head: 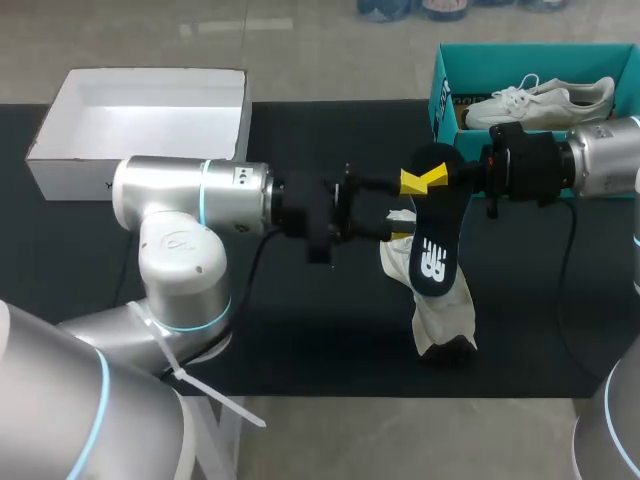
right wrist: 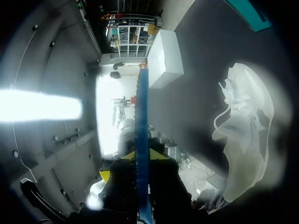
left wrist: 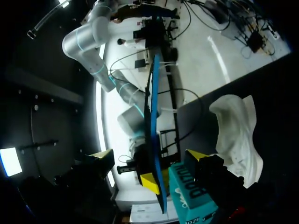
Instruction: Take the shoe out of the shoebox, open the shoe tongue, remove and reinsert the insole, then place the shoe into the shoebox
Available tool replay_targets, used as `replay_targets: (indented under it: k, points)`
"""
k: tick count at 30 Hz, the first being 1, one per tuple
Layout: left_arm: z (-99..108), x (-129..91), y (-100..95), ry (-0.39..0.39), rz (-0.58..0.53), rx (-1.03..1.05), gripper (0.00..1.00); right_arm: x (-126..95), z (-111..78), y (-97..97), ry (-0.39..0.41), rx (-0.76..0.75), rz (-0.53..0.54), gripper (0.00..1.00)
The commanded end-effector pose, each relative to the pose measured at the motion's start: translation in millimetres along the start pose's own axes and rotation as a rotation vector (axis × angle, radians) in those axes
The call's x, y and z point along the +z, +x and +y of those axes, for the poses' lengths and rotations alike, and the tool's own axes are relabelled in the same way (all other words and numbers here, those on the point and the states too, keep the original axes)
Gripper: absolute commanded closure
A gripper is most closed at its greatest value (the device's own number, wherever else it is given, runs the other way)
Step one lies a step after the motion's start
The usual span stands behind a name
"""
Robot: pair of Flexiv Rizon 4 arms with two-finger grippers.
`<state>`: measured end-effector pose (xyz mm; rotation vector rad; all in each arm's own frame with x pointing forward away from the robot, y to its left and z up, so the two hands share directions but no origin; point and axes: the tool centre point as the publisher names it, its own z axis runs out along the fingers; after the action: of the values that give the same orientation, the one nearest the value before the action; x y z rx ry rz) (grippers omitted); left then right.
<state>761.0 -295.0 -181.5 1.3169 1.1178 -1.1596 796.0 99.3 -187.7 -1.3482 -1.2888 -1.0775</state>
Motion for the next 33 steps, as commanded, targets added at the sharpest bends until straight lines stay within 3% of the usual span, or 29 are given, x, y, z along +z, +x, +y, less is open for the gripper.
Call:
replay_targets:
  k: [1,2,3,4,5,9,16,23,25,26,27,33]
  points:
    - [4.7,12.7,3.6,-0.004,-0.005,0.001,0.01,0.5,-0.8,0.2,-0.002,0.001,-0.002,1.00]
    - [4.9,12.8,3.9,-0.006,-0.005,0.001,0.07,0.5,-0.8,0.2,-0.002,0.001,-0.002,1.00]
    - [5.0,12.8,4.3,-0.010,-0.005,0.003,0.23,0.5,-0.8,0.2,-0.002,0.001,-0.002,1.00]
    - [5.2,12.7,4.4,-0.014,-0.002,0.007,0.53,0.5,-0.8,0.2,-0.002,0.001,-0.002,1.00]
    - [5.4,12.0,4.8,-0.015,-0.002,0.007,0.63,0.5,-0.8,0.2,-0.002,0.001,-0.002,1.00]
    - [5.4,7.8,5.4,-0.024,0.001,0.012,0.58,0.5,-0.8,0.2,-0.002,0.001,-0.002,1.00]
    - [6.5,5.5,7.7,-0.033,0.001,0.008,0.67,0.5,-0.8,0.2,-0.002,0.001,-0.002,1.00]
    - [7.3,8.7,9.8,-0.034,-0.006,-0.001,0.65,0.5,-0.8,0.2,-0.002,0.001,-0.002,1.00]
    - [7.6,9.8,9.9,-0.033,-0.008,-0.002,0.76,0.5,-0.8,0.2,-0.002,0.001,-0.002,1.00]
    - [8.0,10.4,10.1,-0.035,-0.008,-0.003,0.96,0.5,-0.8,0.2,-0.002,0.001,-0.002,1.00]
    - [8.1,10.6,10.2,-0.035,-0.008,-0.005,1.00,0.5,-0.8,0.2,-0.002,0.001,-0.002,1.00]
    - [9.5,12.9,11.1,-0.039,-0.007,-0.011,1.00,0.5,-0.8,0.2,-0.002,0.001,-0.002,1.00]
